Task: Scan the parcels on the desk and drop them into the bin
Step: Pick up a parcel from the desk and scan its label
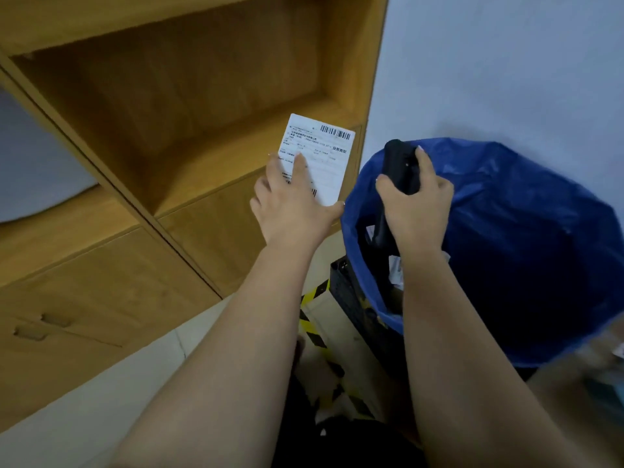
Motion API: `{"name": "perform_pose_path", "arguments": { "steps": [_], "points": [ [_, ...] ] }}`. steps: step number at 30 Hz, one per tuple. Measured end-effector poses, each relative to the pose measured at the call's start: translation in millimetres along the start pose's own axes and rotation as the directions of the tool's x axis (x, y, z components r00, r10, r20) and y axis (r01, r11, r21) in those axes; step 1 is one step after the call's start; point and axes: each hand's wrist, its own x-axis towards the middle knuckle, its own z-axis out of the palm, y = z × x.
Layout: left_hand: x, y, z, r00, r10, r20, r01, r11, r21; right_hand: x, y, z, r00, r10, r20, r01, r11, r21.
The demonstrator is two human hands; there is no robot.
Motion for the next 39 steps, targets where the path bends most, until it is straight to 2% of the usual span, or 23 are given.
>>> {"name": "perform_pose_path", "arguments": {
  "steps": [5, 10, 14, 19, 23, 29, 39],
  "points": [
    [81.8, 28.0, 35.6, 0.982, 0.179, 0.059, -0.178, 0.984, -0.015, 58.8, 4.5, 24.9, 0.981, 0.127, -0.144, -0.120, 0.991, 0.051],
    [141.2, 72.8, 64.2, 0.913, 0.379, 0.153, -0.373, 0.925, -0.069, 100.1, 10.8, 22.5, 0.908, 0.251, -0.335, -0.245, 0.968, 0.060],
    [149.6, 106.2, 92.4, 0.795, 0.544, 0.269, -0.527, 0.839, -0.137, 103.6, 31.3, 3.3, 0.784, 0.365, -0.502, -0.360, 0.926, 0.111],
    [132.6, 139.6, 137.8, 0.621, 0.687, 0.378, -0.669, 0.715, -0.200, 99.5, 73.4, -25.6, 0.624, 0.484, -0.613, -0.453, 0.864, 0.221],
    [118.7, 163.8, 178.2, 0.544, 0.706, 0.454, -0.698, 0.681, -0.222, 103.3, 109.6, -42.6, 0.518, 0.575, -0.633, -0.539, 0.794, 0.281],
    [104.4, 182.0, 245.1, 0.468, 0.649, 0.600, -0.714, 0.678, -0.177, 116.8, 167.5, -50.3, 0.449, 0.655, -0.608, -0.617, 0.719, 0.319],
    [106.1, 154.0, 352.4, 0.467, 0.512, 0.721, -0.692, 0.719, -0.063, 146.9, 270.2, -6.3, 0.402, 0.766, -0.502, -0.756, 0.587, 0.289]
  ]
}}
